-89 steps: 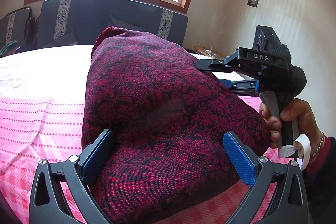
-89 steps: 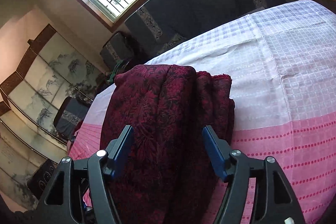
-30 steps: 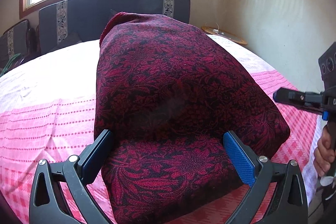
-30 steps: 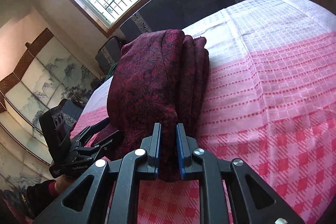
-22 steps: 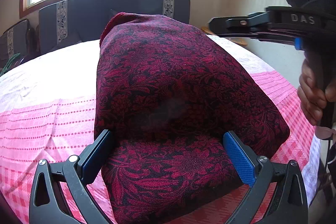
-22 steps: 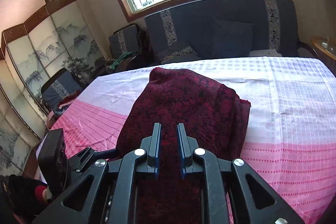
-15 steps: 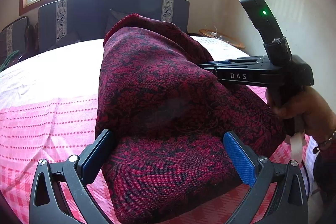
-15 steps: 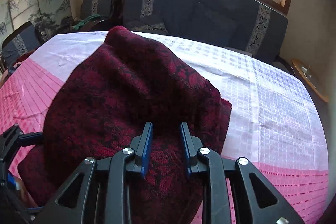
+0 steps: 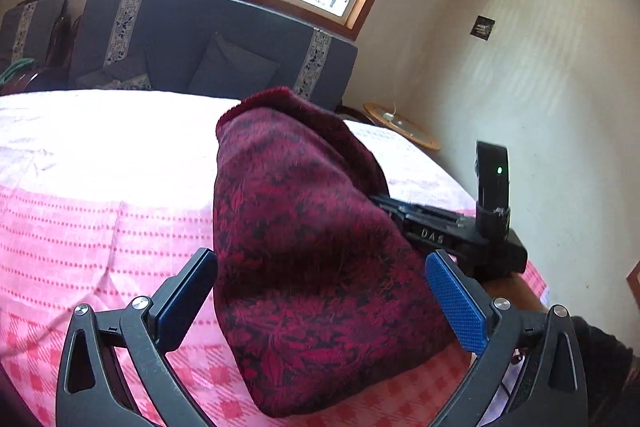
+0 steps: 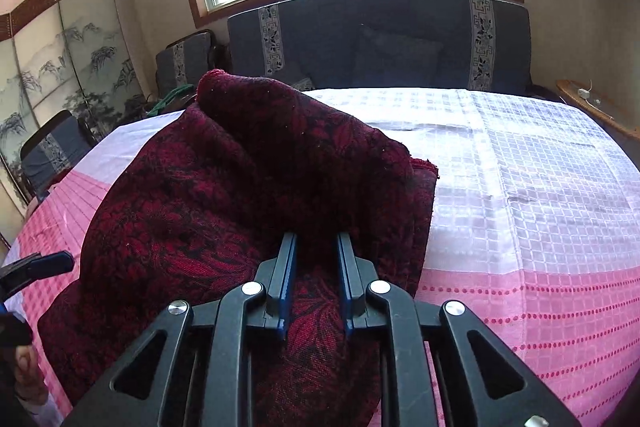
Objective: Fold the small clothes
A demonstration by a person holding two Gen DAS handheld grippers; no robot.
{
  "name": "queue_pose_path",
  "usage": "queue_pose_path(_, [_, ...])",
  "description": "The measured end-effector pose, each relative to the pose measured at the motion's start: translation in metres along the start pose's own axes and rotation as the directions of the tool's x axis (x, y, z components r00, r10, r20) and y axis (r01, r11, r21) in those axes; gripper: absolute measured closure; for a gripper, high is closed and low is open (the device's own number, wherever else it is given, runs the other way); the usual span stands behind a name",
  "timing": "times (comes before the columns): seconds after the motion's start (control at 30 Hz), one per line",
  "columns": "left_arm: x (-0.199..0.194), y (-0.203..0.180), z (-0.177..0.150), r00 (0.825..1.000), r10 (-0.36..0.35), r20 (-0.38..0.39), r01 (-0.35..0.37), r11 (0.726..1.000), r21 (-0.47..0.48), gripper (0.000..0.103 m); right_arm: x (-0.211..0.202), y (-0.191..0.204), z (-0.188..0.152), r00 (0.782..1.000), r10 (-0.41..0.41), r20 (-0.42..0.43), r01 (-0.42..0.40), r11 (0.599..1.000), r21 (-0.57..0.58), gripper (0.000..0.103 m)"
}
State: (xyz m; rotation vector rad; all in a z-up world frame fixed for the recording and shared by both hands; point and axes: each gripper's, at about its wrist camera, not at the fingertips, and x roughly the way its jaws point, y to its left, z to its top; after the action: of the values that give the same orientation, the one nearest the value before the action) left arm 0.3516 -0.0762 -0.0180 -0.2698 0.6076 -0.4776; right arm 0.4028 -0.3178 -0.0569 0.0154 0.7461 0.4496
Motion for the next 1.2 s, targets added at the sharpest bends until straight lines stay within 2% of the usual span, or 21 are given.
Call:
queue_pose_path(0.13, [0.031, 0.002, 0.056, 0.995, -0.083, -0.046, 0.085, 0.995, 0.043, 0.001, -0.001, 0.0, -0.003, 1.0, -0.017, 0.001, 0.017, 1.0, -0.014, 0.088])
queue_pose_path(0.23, [0.074, 0.018, 0.088, 0.986, -0.123, -0.11, 0.122, 0.992, -0.014, 0.002, -0.001, 0.002, -0.002, 1.0, -0.02, 0.002, 0.02, 1.0, -0.016, 0.088])
queue_pose_path(0.37, [0.11, 0.033, 0.119, 0.969, -0.213, -0.123, 0.204, 0.975, -0.083, 0.003, -0.001, 0.006, -0.001, 1.0, -0.027, 0.003, 0.027, 0.999, -0.022, 0.088])
queue_pose_path(0.4, [0.123, 0.034, 0.123, 0.965, -0.203, -0.164, 0.191, 0.978, -0.081, 0.003, -0.001, 0.006, -0.002, 1.0, -0.026, 0.003, 0.026, 0.999, -0.021, 0.088])
queue_pose_path(0.47, [0.153, 0.039, 0.121, 0.954, -0.115, -0.275, 0.096, 0.992, -0.083, 0.004, -0.002, 0.008, -0.001, 1.0, -0.028, 0.003, 0.028, 0.999, -0.021, 0.088])
queue_pose_path(0.5, [0.163, 0.043, 0.117, 0.949, -0.08, -0.305, 0.059, 0.995, -0.078, 0.004, -0.002, 0.009, -0.002, 0.999, -0.032, 0.004, 0.032, 0.999, -0.024, 0.088])
queue_pose_path(0.57, [0.176, 0.052, 0.109, 0.938, -0.027, -0.346, 0.002, 0.997, -0.073, 0.006, -0.002, 0.011, -0.001, 0.999, -0.04, 0.005, 0.04, 0.999, -0.033, 0.088])
queue_pose_path(0.67, [0.185, 0.081, 0.088, 0.919, -0.023, -0.394, -0.052, 0.983, -0.177, 0.009, -0.002, 0.015, -0.001, 0.999, -0.046, 0.009, 0.046, 0.998, -0.05, 0.088])
queue_pose_path(0.73, [0.187, 0.093, 0.085, 0.915, 0.0, -0.404, -0.093, 0.973, -0.209, 0.01, -0.002, 0.018, -0.002, 0.999, -0.046, 0.009, 0.047, 0.997, -0.058, 0.088])
queue_pose_path(0.77, [0.186, 0.092, 0.085, 0.912, 0.004, -0.409, -0.098, 0.973, -0.209, 0.01, -0.003, 0.018, -0.002, 0.999, -0.047, 0.009, 0.048, 0.997, -0.059, 0.088])
queue_pose_path(0.83, [0.183, 0.083, 0.084, 0.906, 0.06, -0.419, -0.127, 0.983, -0.133, 0.01, -0.003, 0.018, -0.003, 0.999, -0.048, 0.008, 0.048, 0.997, -0.056, 0.088])
queue_pose_path(0.87, [0.179, 0.079, 0.087, 0.911, 0.087, -0.404, -0.142, 0.984, -0.107, 0.01, -0.003, 0.018, -0.003, 0.999, -0.046, 0.008, 0.046, 0.997, -0.054, 0.088])
queue_pose_path(0.97, [0.134, 0.066, 0.092, 0.961, 0.057, -0.27, -0.092, 0.989, -0.118, 0.01, -0.002, 0.015, -0.002, 0.999, -0.042, 0.006, 0.042, 0.998, -0.045, 0.088])
queue_pose_path(1.07, [0.07, 0.055, 0.082, 0.985, -0.01, -0.171, -0.014, 0.99, -0.137, 0.01, -0.002, 0.012, -0.002, 0.999, -0.036, 0.006, 0.036, 0.999, -0.035, 0.088])
queue_pose_path(1.13, [0.032, 0.044, 0.062, 0.989, -0.017, -0.15, 0.002, 0.995, -0.102, 0.01, -0.002, 0.013, -0.002, 0.999, -0.042, 0.007, 0.042, 0.998, -0.042, 0.088])
queue_pose_path(1.2, [0.009, 0.027, 0.032, 0.98, -0.018, -0.197, 0.01, 0.999, -0.04, 0.01, -0.002, 0.012, -0.003, 0.999, -0.033, 0.006, 0.033, 0.999, -0.037, 0.087])
